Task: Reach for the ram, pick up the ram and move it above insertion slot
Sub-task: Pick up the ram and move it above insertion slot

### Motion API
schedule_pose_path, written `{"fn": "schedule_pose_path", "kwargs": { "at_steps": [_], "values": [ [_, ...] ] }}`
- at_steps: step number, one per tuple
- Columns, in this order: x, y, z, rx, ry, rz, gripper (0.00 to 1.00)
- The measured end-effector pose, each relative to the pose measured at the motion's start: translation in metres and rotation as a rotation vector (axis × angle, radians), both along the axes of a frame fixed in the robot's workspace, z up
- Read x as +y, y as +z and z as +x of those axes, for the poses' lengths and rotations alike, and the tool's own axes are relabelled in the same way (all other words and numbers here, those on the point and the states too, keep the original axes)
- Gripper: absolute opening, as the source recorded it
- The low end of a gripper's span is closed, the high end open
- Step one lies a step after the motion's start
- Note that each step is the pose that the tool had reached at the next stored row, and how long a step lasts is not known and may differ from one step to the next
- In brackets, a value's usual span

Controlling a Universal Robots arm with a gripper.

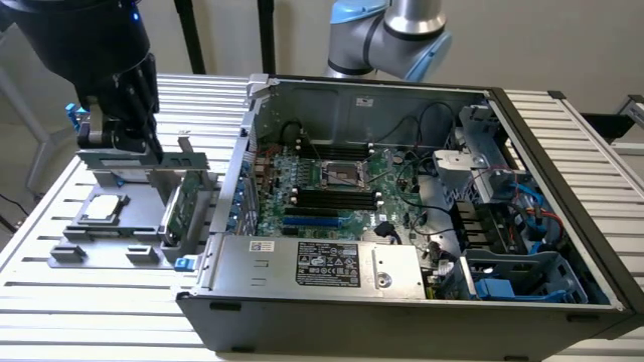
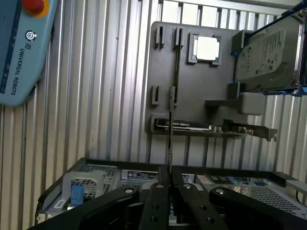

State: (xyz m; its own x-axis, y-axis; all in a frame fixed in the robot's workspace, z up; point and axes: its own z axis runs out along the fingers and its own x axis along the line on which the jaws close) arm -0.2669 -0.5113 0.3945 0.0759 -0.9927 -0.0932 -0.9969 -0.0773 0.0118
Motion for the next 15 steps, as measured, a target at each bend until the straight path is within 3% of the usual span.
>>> {"fn": "schedule_pose_path", "kwargs": {
  "at_steps": [6,15],
  "values": [
    [0.0,0.0019,0.027,-0.0001,0.002,0.02,0.13],
    [0.0,0.002,0.069,0.0,0.004,0.0359,0.13]
  ]
}}
